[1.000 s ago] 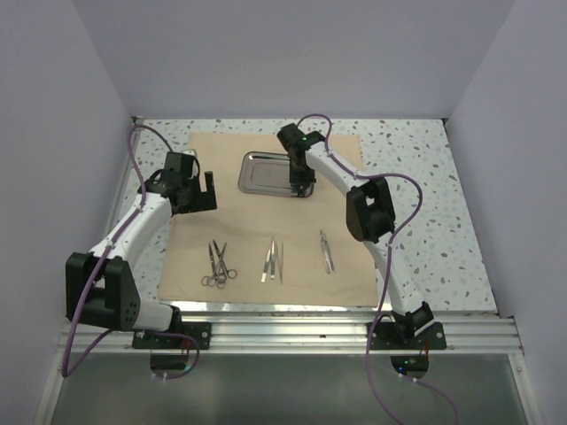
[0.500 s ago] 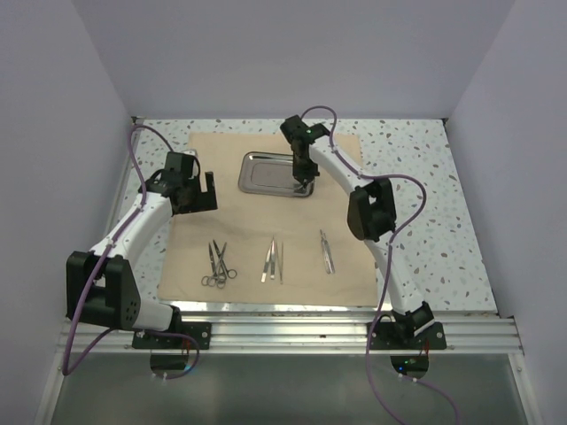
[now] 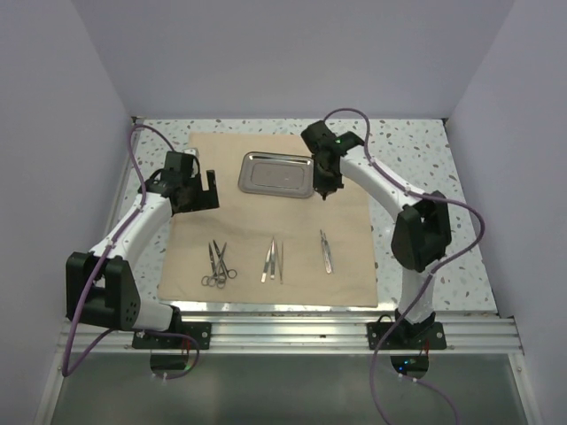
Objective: Open and lay out the surgical kit
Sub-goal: Place the medical item in the surgical kit.
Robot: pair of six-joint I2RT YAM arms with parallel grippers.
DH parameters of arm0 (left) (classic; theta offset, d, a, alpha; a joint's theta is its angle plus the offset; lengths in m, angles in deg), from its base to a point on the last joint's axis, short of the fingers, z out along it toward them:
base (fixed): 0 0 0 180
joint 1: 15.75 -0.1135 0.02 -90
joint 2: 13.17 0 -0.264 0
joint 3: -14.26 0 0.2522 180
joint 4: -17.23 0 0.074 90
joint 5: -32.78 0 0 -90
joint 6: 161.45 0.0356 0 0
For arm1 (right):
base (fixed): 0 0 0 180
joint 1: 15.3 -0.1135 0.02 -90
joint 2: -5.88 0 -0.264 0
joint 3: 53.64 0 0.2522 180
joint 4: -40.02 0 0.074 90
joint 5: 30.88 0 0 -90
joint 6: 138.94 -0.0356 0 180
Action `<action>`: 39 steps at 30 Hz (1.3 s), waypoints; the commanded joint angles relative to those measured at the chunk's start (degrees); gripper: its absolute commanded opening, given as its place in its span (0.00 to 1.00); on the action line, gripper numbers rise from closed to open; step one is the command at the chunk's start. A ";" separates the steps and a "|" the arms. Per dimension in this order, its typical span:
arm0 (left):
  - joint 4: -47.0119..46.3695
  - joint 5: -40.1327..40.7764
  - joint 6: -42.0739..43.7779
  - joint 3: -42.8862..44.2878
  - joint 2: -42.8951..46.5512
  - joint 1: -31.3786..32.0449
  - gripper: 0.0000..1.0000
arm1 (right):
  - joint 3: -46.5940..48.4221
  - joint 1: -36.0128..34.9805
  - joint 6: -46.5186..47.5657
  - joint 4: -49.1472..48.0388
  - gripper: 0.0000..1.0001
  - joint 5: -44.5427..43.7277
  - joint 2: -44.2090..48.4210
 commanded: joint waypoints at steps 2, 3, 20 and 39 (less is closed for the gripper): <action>-3.11 -1.22 -1.38 0.80 1.35 -0.64 0.96 | -14.31 -2.15 -1.85 -6.40 0.00 1.87 11.22; -3.19 -1.31 -1.56 0.98 1.43 -0.64 0.96 | -20.34 -3.02 -2.20 -7.55 0.00 2.49 14.63; 6.55 -0.78 -2.62 9.15 6.69 -0.03 0.99 | -54.76 -9.45 -8.62 -23.64 0.00 5.66 33.21; 18.07 -3.50 -6.14 9.68 25.86 0.67 1.00 | -51.44 -9.98 -6.16 -6.70 0.98 6.36 64.04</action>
